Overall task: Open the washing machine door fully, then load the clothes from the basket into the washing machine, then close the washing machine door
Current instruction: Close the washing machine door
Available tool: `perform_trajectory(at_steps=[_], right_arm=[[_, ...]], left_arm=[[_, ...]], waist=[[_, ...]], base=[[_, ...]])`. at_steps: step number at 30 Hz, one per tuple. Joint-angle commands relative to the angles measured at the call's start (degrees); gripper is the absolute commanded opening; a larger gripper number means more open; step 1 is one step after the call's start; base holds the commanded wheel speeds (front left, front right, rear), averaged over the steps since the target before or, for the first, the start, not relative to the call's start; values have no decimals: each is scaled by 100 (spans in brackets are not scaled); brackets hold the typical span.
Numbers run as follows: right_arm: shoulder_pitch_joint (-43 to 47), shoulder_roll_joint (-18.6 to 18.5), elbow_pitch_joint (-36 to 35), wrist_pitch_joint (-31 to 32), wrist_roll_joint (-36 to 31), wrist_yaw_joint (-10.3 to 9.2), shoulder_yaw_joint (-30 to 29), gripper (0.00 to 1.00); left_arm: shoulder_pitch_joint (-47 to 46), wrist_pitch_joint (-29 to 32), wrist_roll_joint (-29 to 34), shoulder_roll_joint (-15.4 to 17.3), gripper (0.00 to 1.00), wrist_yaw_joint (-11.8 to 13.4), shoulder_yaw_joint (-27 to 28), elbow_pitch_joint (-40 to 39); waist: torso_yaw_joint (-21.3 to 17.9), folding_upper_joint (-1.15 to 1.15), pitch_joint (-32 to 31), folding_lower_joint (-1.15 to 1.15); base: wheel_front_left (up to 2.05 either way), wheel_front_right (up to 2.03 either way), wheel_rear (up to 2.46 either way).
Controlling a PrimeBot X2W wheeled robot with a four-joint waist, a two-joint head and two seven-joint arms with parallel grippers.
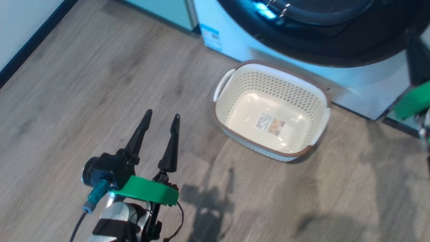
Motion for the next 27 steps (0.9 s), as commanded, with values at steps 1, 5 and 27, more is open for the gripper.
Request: perform_trajectory(at_steps=[1, 5, 27], right_arm=[[250, 118, -462, -37, 140, -22, 161, 0], [729, 155, -868, -37, 286, -22, 213, 0], [3881, 860, -2959, -37, 443, -22, -356, 7]], left_arm=[[-29, -35, 69, 50, 100, -45, 287, -119], [31, -35, 87, 50, 100, -87, 375, -63], [554, -35, 257, 176, 100, -317, 749, 333]], waist=[[-257, 0, -233, 0], [-470, 0, -391, 0], [-1898, 0, -1344, 0]], base=[[0, 0, 0], [0, 0, 0], [0, 0, 0]])
